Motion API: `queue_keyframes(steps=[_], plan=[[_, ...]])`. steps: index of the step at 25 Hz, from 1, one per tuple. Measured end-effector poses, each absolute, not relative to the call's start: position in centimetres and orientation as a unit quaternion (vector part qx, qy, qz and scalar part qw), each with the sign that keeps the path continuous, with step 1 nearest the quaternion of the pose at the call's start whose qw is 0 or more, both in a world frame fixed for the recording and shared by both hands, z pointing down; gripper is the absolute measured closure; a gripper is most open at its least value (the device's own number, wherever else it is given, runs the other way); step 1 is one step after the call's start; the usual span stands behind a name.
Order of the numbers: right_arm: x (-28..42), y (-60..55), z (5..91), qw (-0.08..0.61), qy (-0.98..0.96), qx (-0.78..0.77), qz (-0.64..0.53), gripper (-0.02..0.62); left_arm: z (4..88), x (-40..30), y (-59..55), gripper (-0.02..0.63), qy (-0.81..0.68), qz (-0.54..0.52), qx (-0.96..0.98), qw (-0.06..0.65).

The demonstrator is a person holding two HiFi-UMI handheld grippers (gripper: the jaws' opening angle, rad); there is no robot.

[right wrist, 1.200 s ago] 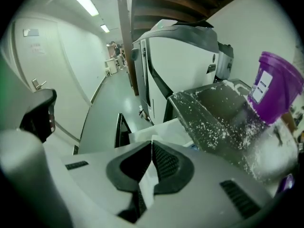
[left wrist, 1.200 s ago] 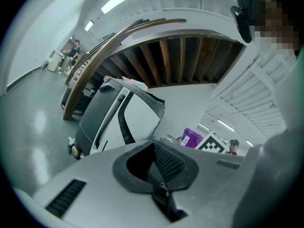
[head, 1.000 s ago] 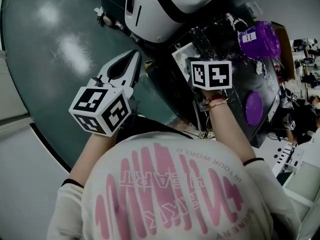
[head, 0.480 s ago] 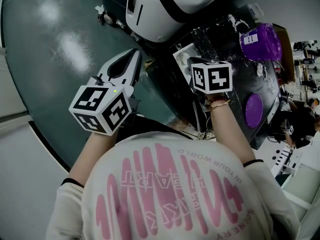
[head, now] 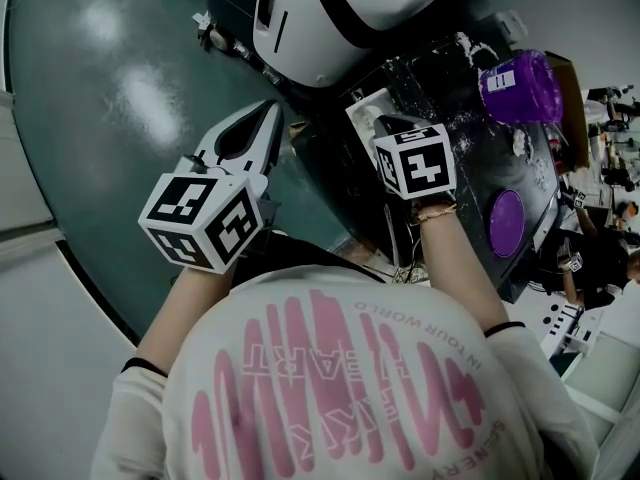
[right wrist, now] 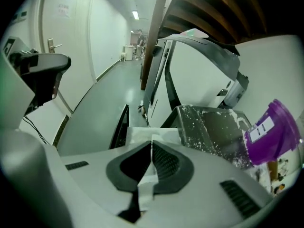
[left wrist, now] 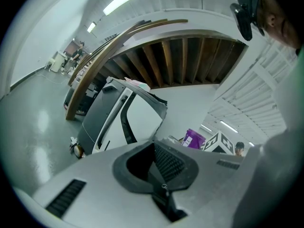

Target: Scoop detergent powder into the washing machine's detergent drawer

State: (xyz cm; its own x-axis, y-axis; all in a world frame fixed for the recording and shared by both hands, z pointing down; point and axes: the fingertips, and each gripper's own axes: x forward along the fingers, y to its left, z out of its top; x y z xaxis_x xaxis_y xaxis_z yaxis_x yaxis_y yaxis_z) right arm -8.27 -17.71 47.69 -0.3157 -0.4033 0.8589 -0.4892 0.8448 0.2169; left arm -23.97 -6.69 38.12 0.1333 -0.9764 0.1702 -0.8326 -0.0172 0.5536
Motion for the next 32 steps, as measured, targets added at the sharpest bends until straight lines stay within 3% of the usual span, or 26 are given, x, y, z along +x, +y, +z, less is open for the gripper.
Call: queue_keyframes(steps=[32], plan=[[-8.0, -15.7, 46.2, 0.549, -0.781, 0.267, -0.130, 0.592, 38.6, -23.1, -2.6, 0.604, -0.669, -0.110, 0.681, 0.277]])
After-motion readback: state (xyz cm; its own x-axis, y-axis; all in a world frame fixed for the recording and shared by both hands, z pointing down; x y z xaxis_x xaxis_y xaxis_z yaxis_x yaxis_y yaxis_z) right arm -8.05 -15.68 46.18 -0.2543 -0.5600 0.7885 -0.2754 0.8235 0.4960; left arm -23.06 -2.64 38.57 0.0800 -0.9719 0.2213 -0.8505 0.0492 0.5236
